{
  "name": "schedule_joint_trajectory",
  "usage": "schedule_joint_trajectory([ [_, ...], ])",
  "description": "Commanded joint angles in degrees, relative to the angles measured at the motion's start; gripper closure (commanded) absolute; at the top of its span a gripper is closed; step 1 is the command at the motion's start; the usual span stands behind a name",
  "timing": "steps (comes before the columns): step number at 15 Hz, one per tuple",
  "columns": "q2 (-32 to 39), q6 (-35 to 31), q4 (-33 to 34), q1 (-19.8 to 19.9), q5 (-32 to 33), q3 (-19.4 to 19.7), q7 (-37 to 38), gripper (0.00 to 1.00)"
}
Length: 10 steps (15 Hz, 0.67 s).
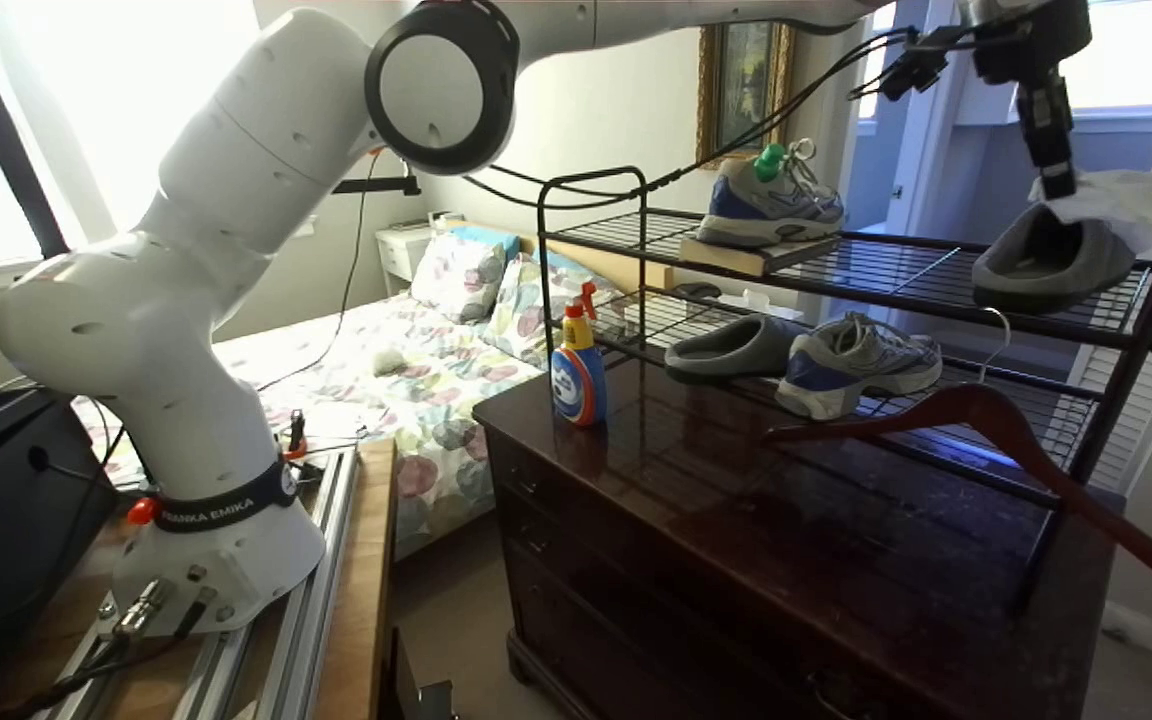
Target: Move the tissue to the right then move the slipper to the left
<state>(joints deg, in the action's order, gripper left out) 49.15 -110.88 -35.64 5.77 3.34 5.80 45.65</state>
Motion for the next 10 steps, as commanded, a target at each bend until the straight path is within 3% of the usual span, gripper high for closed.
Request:
schedule_joint_trajectory([
  [1, 0.25, 0.27, 4.11, 2.15, -1.37, -0.69, -0.54, 1.0],
  [10, -0.15, 0.0, 2.9, 2.19, -0.56, -1.38, -0.11, 1.0],
])
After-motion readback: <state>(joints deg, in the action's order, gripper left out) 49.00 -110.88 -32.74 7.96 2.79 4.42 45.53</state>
